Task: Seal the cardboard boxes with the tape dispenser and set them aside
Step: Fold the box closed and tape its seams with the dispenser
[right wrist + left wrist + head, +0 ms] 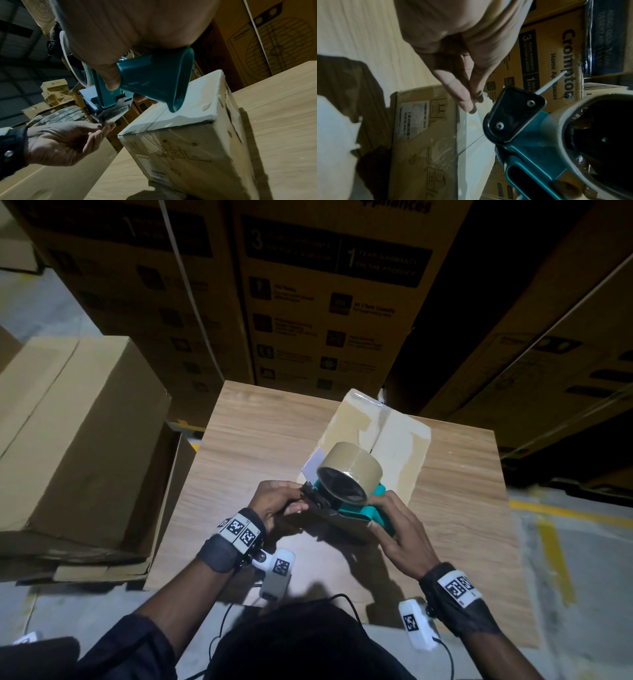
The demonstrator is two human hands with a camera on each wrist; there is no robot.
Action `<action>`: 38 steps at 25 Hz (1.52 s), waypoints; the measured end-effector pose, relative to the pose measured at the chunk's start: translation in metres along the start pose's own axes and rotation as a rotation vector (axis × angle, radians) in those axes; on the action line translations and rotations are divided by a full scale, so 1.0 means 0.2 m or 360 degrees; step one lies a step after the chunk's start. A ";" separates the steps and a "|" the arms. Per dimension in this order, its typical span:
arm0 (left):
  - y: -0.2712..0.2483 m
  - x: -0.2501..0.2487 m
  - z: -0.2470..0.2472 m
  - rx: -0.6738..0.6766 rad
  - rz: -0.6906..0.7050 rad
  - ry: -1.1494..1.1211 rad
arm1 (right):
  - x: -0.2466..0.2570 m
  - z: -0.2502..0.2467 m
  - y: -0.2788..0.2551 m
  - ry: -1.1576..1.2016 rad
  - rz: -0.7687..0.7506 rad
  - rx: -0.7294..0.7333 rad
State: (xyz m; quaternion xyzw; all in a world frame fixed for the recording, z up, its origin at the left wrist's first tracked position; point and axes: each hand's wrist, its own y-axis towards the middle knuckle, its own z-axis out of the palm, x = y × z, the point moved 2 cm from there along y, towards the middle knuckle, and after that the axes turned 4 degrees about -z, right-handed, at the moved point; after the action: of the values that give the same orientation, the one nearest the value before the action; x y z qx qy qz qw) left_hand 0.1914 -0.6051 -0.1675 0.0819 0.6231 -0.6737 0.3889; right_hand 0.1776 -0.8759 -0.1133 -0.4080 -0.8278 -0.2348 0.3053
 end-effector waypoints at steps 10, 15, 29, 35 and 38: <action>0.04 -0.15 -0.23 -0.0174 0.0166 0.0074 | -0.14 -0.19 -0.17 -0.0118 0.0114 0.0034; 0.10 -0.08 -0.21 -0.0326 0.0294 0.0169 | -0.19 -0.14 -0.18 -0.0142 0.0140 0.0025; 0.12 -0.01 -0.17 -0.0443 0.0367 0.0301 | -0.22 -0.08 -0.21 -0.0200 0.0162 0.0093; 0.16 0.01 -0.18 -0.0387 0.0230 0.0194 | -0.22 -0.06 -0.20 -0.0205 0.0180 0.0096; 0.18 0.02 -0.18 -0.0336 0.0167 0.0205 | -0.22 -0.06 -0.20 -0.0219 0.0196 0.0106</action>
State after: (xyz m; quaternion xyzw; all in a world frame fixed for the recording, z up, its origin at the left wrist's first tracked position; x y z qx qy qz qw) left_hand 0.1974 -0.5709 -0.2059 0.1163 0.7090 -0.5765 0.3892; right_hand 0.1692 -0.9292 -0.1413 -0.4629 -0.8275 -0.1592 0.2749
